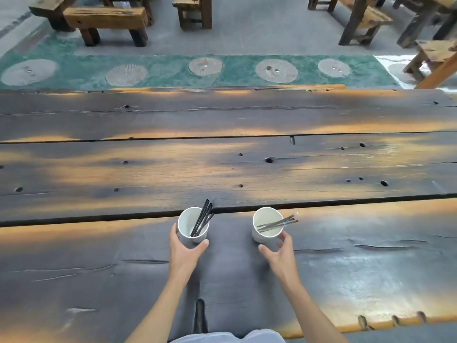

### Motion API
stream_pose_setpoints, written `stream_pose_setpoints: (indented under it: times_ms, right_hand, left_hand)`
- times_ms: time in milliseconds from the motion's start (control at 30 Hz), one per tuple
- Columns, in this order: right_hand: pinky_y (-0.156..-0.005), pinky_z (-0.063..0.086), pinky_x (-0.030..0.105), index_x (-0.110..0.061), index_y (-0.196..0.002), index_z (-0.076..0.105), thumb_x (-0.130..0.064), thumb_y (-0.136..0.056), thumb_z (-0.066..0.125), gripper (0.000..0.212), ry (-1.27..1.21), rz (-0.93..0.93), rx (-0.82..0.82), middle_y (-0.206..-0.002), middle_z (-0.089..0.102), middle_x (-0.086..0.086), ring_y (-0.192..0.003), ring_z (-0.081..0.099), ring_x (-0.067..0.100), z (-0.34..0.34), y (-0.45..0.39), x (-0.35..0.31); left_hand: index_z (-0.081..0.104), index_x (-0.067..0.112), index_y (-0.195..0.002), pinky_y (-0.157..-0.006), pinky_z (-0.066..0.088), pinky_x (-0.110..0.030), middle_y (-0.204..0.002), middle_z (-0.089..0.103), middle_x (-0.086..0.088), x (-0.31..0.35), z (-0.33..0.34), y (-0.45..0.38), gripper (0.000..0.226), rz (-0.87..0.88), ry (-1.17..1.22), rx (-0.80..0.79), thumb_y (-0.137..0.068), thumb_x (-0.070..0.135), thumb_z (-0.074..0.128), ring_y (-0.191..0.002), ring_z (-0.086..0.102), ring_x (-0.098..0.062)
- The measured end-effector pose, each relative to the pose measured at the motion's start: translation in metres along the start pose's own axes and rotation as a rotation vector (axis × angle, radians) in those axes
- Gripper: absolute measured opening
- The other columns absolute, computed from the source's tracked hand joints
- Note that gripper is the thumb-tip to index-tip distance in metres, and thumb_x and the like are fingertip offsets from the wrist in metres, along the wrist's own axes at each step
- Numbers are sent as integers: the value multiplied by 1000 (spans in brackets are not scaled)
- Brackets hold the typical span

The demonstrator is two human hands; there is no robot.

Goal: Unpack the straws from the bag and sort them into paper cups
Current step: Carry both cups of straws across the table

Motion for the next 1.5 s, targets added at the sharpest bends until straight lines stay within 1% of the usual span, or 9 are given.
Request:
stream_pose_setpoints:
  times_ms: [100, 300, 467, 667, 800, 967, 1267, 1400, 1500]
  right_hand:
    - [-111, 37, 41, -22, -143, 36, -14, -78, 80, 79, -31, -9, -24, -142, 46, -4, -132, 42, 15, 4, -11, 0]
    - [-89, 42, 18, -32, -126, 45, -12, -73, 84, 69, -168, -23, -47, -127, 62, -7, -112, 59, -2, 11, -25, -3]
    - [-97, 47, 29, -23, -127, 44, -10, -72, 85, 69, -243, -27, -35, -124, 64, 2, -116, 60, 16, 19, -36, -6]
    - [-110, 41, 47, -23, -131, 43, -16, -70, 86, 75, -257, -25, -53, -133, 56, 8, -124, 54, 21, 21, -44, -7]
    - [-110, 41, 45, -27, -133, 42, -27, -66, 86, 81, -249, -39, -67, -134, 54, 5, -125, 53, 19, 22, -47, -11]
    - [-103, 46, 34, -32, -129, 43, -24, -67, 86, 76, -301, -54, -77, -126, 63, -5, -117, 59, 8, 27, -64, -26]
    - [-95, 47, 27, -38, -122, 44, -23, -66, 86, 72, -299, -179, -76, -116, 68, -14, -109, 63, 2, 47, -141, -97]
    - [-93, 48, 23, -30, -132, 40, -19, -68, 87, 79, -292, -230, -74, -122, 64, -8, -111, 62, 4, 59, -180, -129]
    - [-94, 49, 27, -24, -134, 39, -17, -69, 88, 82, -279, -248, -49, -124, 62, -4, -111, 61, 6, 68, -212, -152]
  left_hand:
    - [30, 30, -149, -104, 34, -30, -144, 43, 9, -1, 7, -5, 100, -12, 57, 28, -69, 21, 90, -134, 42, -12]
    - [31, 36, -146, -102, 41, -32, -138, 50, 10, 4, 13, -13, 102, -2, 126, 35, -64, 25, 91, -124, 53, -12]
    - [38, 42, -138, -101, 44, -27, -133, 55, 16, 5, 17, -16, 93, 45, 159, -2, -65, 17, 91, -117, 55, 6]
    - [40, 46, -133, -100, 45, -28, -133, 57, 14, 5, 22, -17, 87, 21, 171, 1, -67, 21, 91, -116, 56, 5]
    - [42, 57, -121, -92, 44, -20, -123, 61, 25, 7, 25, -23, 80, 36, 183, 9, -69, 18, 90, -109, 58, 12]
    - [43, 59, -121, -85, 47, -10, -118, 60, 36, 21, 27, -42, 80, 76, 171, 11, -70, 19, 89, -112, 58, 11]
    - [42, 51, -118, -77, 44, 1, -119, 61, 23, 78, 42, -120, 74, 112, 175, 42, -73, 14, 88, -103, 58, 18]
    - [40, 38, -127, -77, 43, 0, -120, 60, 19, 110, 51, -163, 75, 157, 174, 56, -74, 16, 87, -102, 58, 17]
    - [39, 37, -129, -88, 47, -16, -121, 58, 19, 133, 58, -199, 76, 173, 181, 62, -73, 21, 88, -111, 60, 1]
Point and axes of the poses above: each hand's wrist, its own y-axis away from the middle knuckle, its own z-axis out of the palm, x = y × z, the point moved 1 cm from there along -y, towards the middle knuckle
